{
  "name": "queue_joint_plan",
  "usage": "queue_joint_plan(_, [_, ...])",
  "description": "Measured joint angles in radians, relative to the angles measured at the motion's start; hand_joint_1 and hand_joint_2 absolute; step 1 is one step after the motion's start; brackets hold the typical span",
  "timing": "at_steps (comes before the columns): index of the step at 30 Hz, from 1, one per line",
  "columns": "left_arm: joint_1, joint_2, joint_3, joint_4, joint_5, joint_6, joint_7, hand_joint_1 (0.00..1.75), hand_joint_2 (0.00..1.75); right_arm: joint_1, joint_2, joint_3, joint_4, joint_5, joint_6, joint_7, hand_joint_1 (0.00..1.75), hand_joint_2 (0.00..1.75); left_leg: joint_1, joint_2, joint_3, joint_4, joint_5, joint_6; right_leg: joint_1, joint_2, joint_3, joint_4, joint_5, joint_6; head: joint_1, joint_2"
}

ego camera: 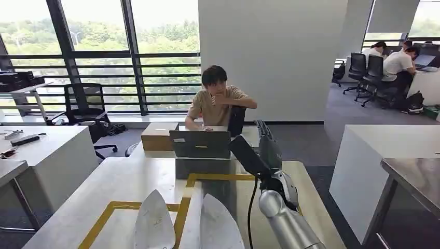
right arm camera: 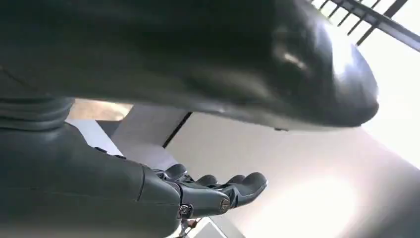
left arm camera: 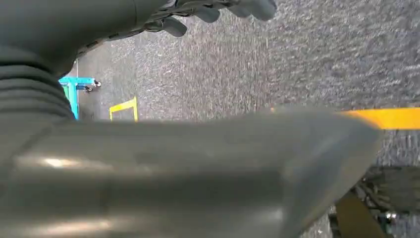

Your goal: Take the parts from the cabinet and place them on the table.

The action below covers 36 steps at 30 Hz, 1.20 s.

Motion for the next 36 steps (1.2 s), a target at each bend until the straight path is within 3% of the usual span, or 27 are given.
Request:
queue_joint_plan(1, [0.004, 0.0, 0.003, 0.0, 0.0, 0.0, 0.0, 0.0, 0.0, 0.005, 0.0, 0.0, -0.022, -0.004, -0.003, -0.003, 0.0, 0.0, 0.003, 0.0, -0.002, -0.005, 0.006, -0.01, -0.003, 0.0, -0.005, -0.003, 0.008, -0.013, -0.001, 0.0])
queue_joint_plan(2, [0.005, 0.0, 0.005, 0.0, 0.0, 0.0, -0.001, 0.0, 0.0, 0.009, 0.002, 0.0, -0.04, -0.014, -0.013, -0.009, 0.0, 0.0, 0.005, 0.003, -0.013, 0.005, -0.011, -0.011, -0.005, -0.002, -0.012, -0.005, 0.018, -0.026, 0.0, 0.0])
queue_joint_plan(3, [0.006, 0.0, 0.006, 0.0, 0.0, 0.0, -0.001, 0.0, 0.0, 0.014, 0.003, 0.0, -0.063, -0.027, -0.028, -0.014, 0.0, 0.0, 0.003, 0.005, -0.027, 0.042, -0.057, -0.008, -0.004, -0.002, -0.019, -0.005, 0.025, -0.035, -0.001, 0.0])
queue_joint_plan(5, [0.005, -0.001, 0.006, 0.002, -0.003, 0.0, -0.002, 0.0, 0.0, 0.035, 0.002, -0.003, -0.109, -0.043, -0.055, -0.027, 0.0, 0.0, -0.002, 0.005, -0.073, 0.19, -0.16, -0.004, 0.002, -0.002, -0.036, -0.005, 0.038, -0.045, -0.001, 0.0])
queue_joint_plan(6, [0.004, -0.001, 0.006, 0.002, -0.006, 0.0, -0.002, 0.0, 0.0, 0.048, 0.002, -0.004, -0.132, -0.05, -0.066, -0.028, 0.0, 0.0, -0.005, 0.005, -0.092, 0.268, -0.196, -0.003, 0.008, -0.002, -0.047, -0.004, 0.046, -0.048, -0.001, 0.0])
queue_joint_plan(7, [0.004, -0.001, 0.006, 0.002, -0.008, -0.001, 0.002, 0.0, 0.0, 0.066, -0.002, -0.007, -0.162, -0.056, -0.076, -0.028, 0.0, 0.0, -0.008, 0.005, -0.094, 0.306, -0.204, 0.001, 0.013, -0.002, -0.055, -0.004, 0.054, -0.05, -0.001, 0.0])
queue_joint_plan(9, [0.002, -0.001, 0.006, 0.002, -0.013, -0.001, 0.005, 0.0, 0.0, 0.102, -0.013, -0.012, -0.232, -0.065, -0.09, -0.026, 0.0, 0.0, -0.017, 0.005, -0.038, 0.258, -0.167, 0.016, 0.021, -0.003, -0.075, -0.004, 0.069, -0.05, -0.001, 0.0])
queue_joint_plan(11, [-0.003, -0.002, 0.006, 0.002, -0.016, -0.002, 0.007, 0.0, 0.0, 0.128, -0.021, -0.016, -0.297, -0.081, -0.084, -0.025, 0.0, 0.0, -0.027, 0.003, 0.08, 0.099, -0.127, 0.037, 0.025, -0.002, -0.093, -0.004, 0.085, -0.047, -0.001, 0.0])
queue_joint_plan(12, [-0.009, -0.001, 0.006, 0.0, -0.018, -0.002, 0.006, 0.0, 0.0, 0.143, -0.027, -0.018, -0.341, -0.09, -0.082, -0.026, 0.0, 0.0, -0.032, 0.003, 0.123, 0.022, -0.167, 0.05, 0.025, -0.002, -0.098, -0.003, 0.093, -0.043, -0.001, 0.0])
queue_joint_plan(13, [-0.011, -0.003, 0.006, 0.0, -0.019, -0.002, 0.006, 0.0, 0.0, 0.156, -0.034, -0.019, -0.371, -0.097, -0.082, -0.03, 0.0, 0.0, -0.039, 0.003, 0.128, 0.026, -0.144, 0.044, 0.027, -0.003, -0.098, -0.007, 0.098, -0.037, 0.001, 0.0])
queue_joint_plan(16, [-0.013, -0.004, 0.006, 0.0, -0.022, -0.006, 0.003, 0.0, 0.0, 0.178, -0.04, -0.019, -0.414, -0.116, -0.085, -0.05, 0.0, 0.0, -0.044, 0.003, 0.119, 0.015, -0.131, 0.059, 0.023, -0.002, -0.1, -0.016, 0.122, -0.018, -0.002, 0.0])
queue_joint_plan(17, [-0.012, -0.005, 0.006, 0.0, -0.022, -0.01, 0.003, 0.0, 0.0, 0.189, -0.047, -0.02, -0.43, -0.122, -0.09, -0.058, 0.0, 0.0, -0.033, 0.007, 0.117, 0.006, -0.119, 0.064, 0.026, -0.001, -0.104, -0.013, 0.12, -0.014, -0.001, 0.0])
queue_joint_plan(18, [-0.012, -0.004, 0.006, 0.0, -0.021, -0.011, 0.003, 0.0, 0.0, 0.225, -0.067, -0.024, -0.479, -0.135, -0.101, -0.077, 0.0, 0.0, -0.031, 0.01, 0.109, 0.001, -0.107, 0.073, 0.023, -0.003, -0.108, 0.003, 0.087, -0.007, -0.002, 0.0])
queue_joint_plan(20, [-0.009, -0.004, 0.007, -0.001, -0.01, -0.011, -0.002, 0.0, 0.0, 0.29, -0.085, -0.029, -0.583, -0.156, -0.131, -0.116, 0.0, 0.0, -0.031, 0.007, 0.089, 0.0, -0.089, 0.087, 0.019, -0.004, -0.138, 0.108, -0.017, -0.004, 0.0, 0.0])
queue_joint_plan(21, [-0.005, -0.004, 0.007, -0.001, -0.002, -0.011, -0.005, 0.0, 0.0, 0.311, -0.087, -0.03, -0.615, -0.164, -0.142, -0.126, 0.0, 0.0, -0.033, 0.011, 0.074, 0.001, -0.079, 0.085, 0.019, -0.004, -0.162, 0.193, -0.074, 0.0, 0.0, 0.0])
queue_joint_plan(22, [-0.004, -0.005, 0.009, -0.001, 0.0, -0.01, -0.008, 0.0, 0.0, 0.341, -0.091, -0.034, -0.647, -0.17, -0.153, -0.135, 0.0, 0.0, -0.033, 0.013, 0.061, 0.001, -0.07, 0.085, 0.02, -0.004, -0.173, 0.252, -0.103, 0.004, 0.0, 0.0])
queue_joint_plan(23, [-0.003, -0.005, 0.012, -0.001, 0.005, -0.008, -0.012, 0.0, 0.0, 0.381, -0.098, -0.043, -0.692, -0.167, -0.167, -0.144, 0.0, 0.0, -0.033, 0.014, 0.048, 0.002, -0.061, 0.084, 0.019, -0.004, -0.17, 0.285, -0.105, 0.005, 0.0, 0.0])
queue_joint_plan(24, [0.0, -0.006, 0.016, -0.001, 0.01, -0.005, -0.016, 0.0, 0.0, 0.421, -0.102, -0.047, -0.729, -0.162, -0.176, -0.146, 0.0, 0.0, -0.032, 0.015, 0.036, 0.002, -0.052, 0.083, 0.017, -0.005, -0.149, 0.277, -0.08, 0.006, 0.0, 0.0])
queue_joint_plan(26, [0.008, -0.007, 0.021, -0.001, 0.013, -0.001, -0.021, 0.0, 0.0, 0.485, -0.108, -0.058, -0.801, -0.148, -0.19, -0.149, 0.0, 0.0, -0.031, 0.015, 0.012, 0.007, -0.037, 0.076, 0.015, -0.008, -0.062, 0.174, -0.01, 0.006, 0.0, 0.0])
queue_joint_plan(27, [0.01, -0.007, 0.023, -0.001, 0.012, 0.0, -0.02, 0.0, 0.0, 0.516, -0.11, -0.066, -0.834, -0.134, -0.206, -0.149, 0.0, 0.0, -0.031, 0.016, 0.002, 0.012, -0.029, 0.07, 0.015, -0.013, 0.015, 0.075, -0.002, 0.004, 0.0, 0.0])
queue_joint_plan(28, [0.012, -0.008, 0.022, -0.001, 0.011, 0.001, -0.02, 0.0, 0.0, 0.545, -0.114, -0.075, -0.862, -0.124, -0.219, -0.151, 0.0, 0.0, -0.034, 0.014, -0.006, 0.016, -0.024, 0.063, 0.018, -0.015, 0.067, -0.008, -0.044, 0.0, 0.0, 0.0])
queue_joint_plan(29, [0.014, -0.009, 0.023, -0.001, 0.01, 0.003, -0.021, 0.0, 0.0, 0.581, -0.116, -0.083, -0.884, -0.117, -0.23, -0.157, 0.0, 0.0, -0.034, 0.014, -0.004, 0.016, -0.016, 0.057, 0.025, -0.012, 0.074, -0.019, -0.043, -0.012, -0.002, 0.0])
queue_joint_plan(32, [0.022, -0.01, 0.024, -0.001, 0.01, 0.006, -0.021, 0.0, 0.0, 0.649, -0.125, -0.102, -0.921, -0.113, -0.246, -0.169, 0.0, 0.0, -0.034, 0.014, -0.005, 0.003, 0.009, 0.035, 0.025, -0.01, 0.057, -0.027, -0.027, -0.035, -0.003, 0.0])
queue_joint_plan(33, [0.024, -0.009, 0.024, -0.001, 0.01, 0.006, -0.021, 0.0, 0.0, 0.657, -0.127, -0.105, -0.929, -0.111, -0.247, -0.172, 0.0, 0.0, -0.03, 0.013, -0.012, 0.011, 0.001, 0.031, 0.019, -0.013, 0.047, -0.031, -0.012, -0.043, -0.003, 0.0])
queue_joint_plan(34, [0.026, -0.009, 0.025, -0.001, 0.01, 0.006, -0.021, 0.0, 0.0, 0.665, -0.127, -0.108, -0.937, -0.111, -0.247, -0.171, 0.0, 0.0, -0.031, 0.012, -0.026, 0.033, -0.046, 0.026, 0.019, -0.012, 0.037, -0.032, -0.002, -0.049, -0.004, 0.0])
queue_joint_plan(35, [0.027, -0.01, 0.025, -0.001, 0.01, 0.006, -0.02, 0.0, 0.0, 0.674, -0.127, -0.112, -0.944, -0.111, -0.247, -0.171, 0.0, 0.0, -0.031, 0.01, -0.041, 0.092, -0.118, 0.022, 0.019, -0.013, 0.022, -0.032, 0.009, -0.056, -0.007, 0.0])
queue_joint_plan(36, [0.027, -0.01, 0.025, -0.001, 0.01, 0.006, -0.021, 0.0, 0.0, 0.683, -0.127, -0.116, -0.948, -0.111, -0.248, -0.171, 0.0, 0.0, -0.03, 0.01, -0.056, 0.161, -0.175, 0.018, 0.02, -0.013, 0.011, -0.032, 0.02, -0.055, -0.007, 0.0])
